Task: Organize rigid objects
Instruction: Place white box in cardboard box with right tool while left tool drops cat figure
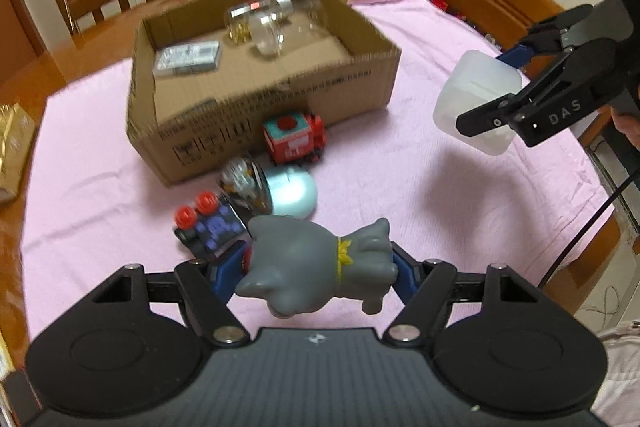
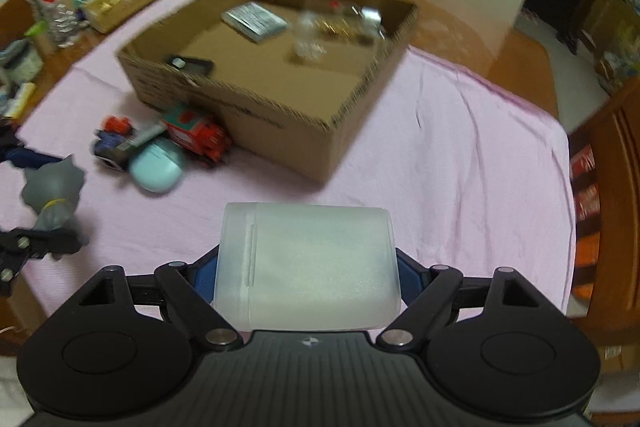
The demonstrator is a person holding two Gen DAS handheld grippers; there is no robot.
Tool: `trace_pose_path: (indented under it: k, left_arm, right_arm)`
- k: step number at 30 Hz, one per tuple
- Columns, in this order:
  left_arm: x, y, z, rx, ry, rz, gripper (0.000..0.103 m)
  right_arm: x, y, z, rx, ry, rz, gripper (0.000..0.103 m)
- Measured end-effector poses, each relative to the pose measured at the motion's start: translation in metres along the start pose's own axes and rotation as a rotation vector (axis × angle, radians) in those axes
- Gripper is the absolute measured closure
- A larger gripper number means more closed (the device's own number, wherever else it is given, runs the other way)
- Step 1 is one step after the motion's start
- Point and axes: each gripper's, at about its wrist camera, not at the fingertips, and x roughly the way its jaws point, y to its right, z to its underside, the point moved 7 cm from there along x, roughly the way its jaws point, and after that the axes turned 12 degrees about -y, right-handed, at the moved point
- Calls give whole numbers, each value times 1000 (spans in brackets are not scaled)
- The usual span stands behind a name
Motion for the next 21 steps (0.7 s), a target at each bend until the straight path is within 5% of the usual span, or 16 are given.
trace_pose_path:
  k: [9,21]
  left_arm:
    - [-30,-32,-25,9,59,-26,31]
    - [-46,-96,-65,-26,156,-102,31]
  right_arm:
    - [-37,-13,-60,-38,108,-10,17]
    - [-18,-14,-136,-28,136,14,17]
